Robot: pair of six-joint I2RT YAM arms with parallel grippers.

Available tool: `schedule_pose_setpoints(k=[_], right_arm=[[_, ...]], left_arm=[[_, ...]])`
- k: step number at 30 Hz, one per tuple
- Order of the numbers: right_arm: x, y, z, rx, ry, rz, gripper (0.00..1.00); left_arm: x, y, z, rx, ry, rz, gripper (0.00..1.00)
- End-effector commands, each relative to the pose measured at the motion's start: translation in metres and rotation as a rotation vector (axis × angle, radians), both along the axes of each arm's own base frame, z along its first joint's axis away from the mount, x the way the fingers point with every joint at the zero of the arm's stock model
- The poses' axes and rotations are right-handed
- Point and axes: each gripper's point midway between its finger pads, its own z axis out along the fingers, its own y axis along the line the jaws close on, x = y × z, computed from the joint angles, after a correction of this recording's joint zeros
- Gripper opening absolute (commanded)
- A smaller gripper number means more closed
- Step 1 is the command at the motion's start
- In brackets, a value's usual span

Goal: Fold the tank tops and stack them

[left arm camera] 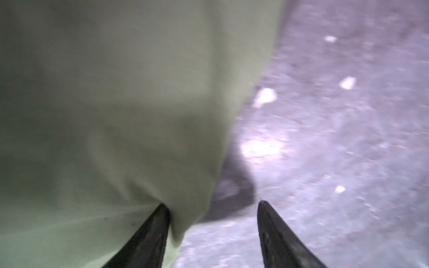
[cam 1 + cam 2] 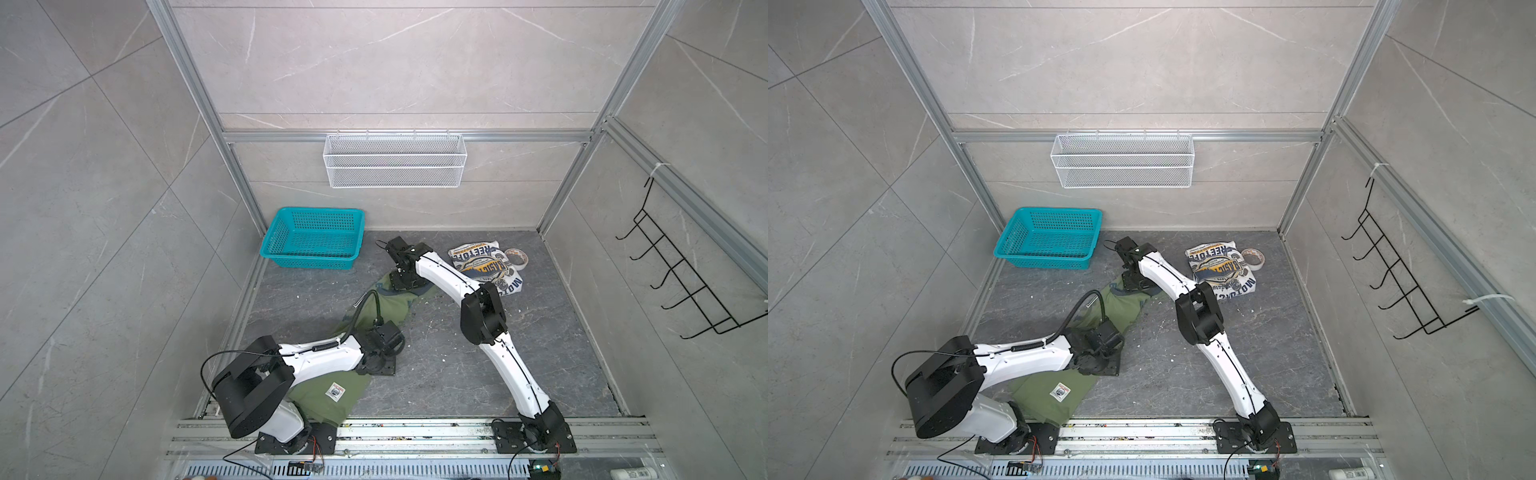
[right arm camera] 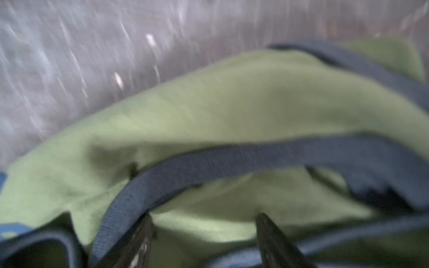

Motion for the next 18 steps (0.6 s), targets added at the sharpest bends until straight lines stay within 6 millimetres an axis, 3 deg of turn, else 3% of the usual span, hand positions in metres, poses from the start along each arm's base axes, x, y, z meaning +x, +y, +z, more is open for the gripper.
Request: schedule_pose_setpoints(k=[1, 4, 7, 10, 13, 15, 18], right_arm=[[0.011, -0.022, -0.011, -0.088, 0.014, 0.023, 0.73], [0.028, -0.025, 0.018, -0.019, -0.029, 0.006, 0.73], [0.031, -0.024, 0.057, 0.033, -0.073, 0.018, 0.75], [0.019, -0.021, 0.087, 0.081, -0.068, 0.030, 0.76], [-0.004, -0.014, 0.097, 0.111, -0.023, 0.032, 0.76], [-0.027, -0.004, 0.089, 0.097, 0.001, 0.065, 0.76], [-0.056, 0.009, 0.082, 0.124, 0.013, 0.076, 0.75]], left_arm=[[-0.026, -0.040, 0.003, -0.128, 0.106, -0.048, 0.63], [-0.019, -0.038, 0.027, -0.146, 0.034, -0.053, 0.63], [-0.006, -0.012, 0.052, -0.096, -0.076, -0.028, 0.63], [0.005, 0.021, 0.070, -0.073, -0.139, 0.027, 0.63], [0.011, 0.066, 0.072, -0.008, -0.156, 0.117, 0.63], [0.011, 0.089, 0.066, 0.013, -0.138, 0.172, 0.63], [0.007, 0.108, 0.053, 0.023, -0.104, 0.222, 0.63]])
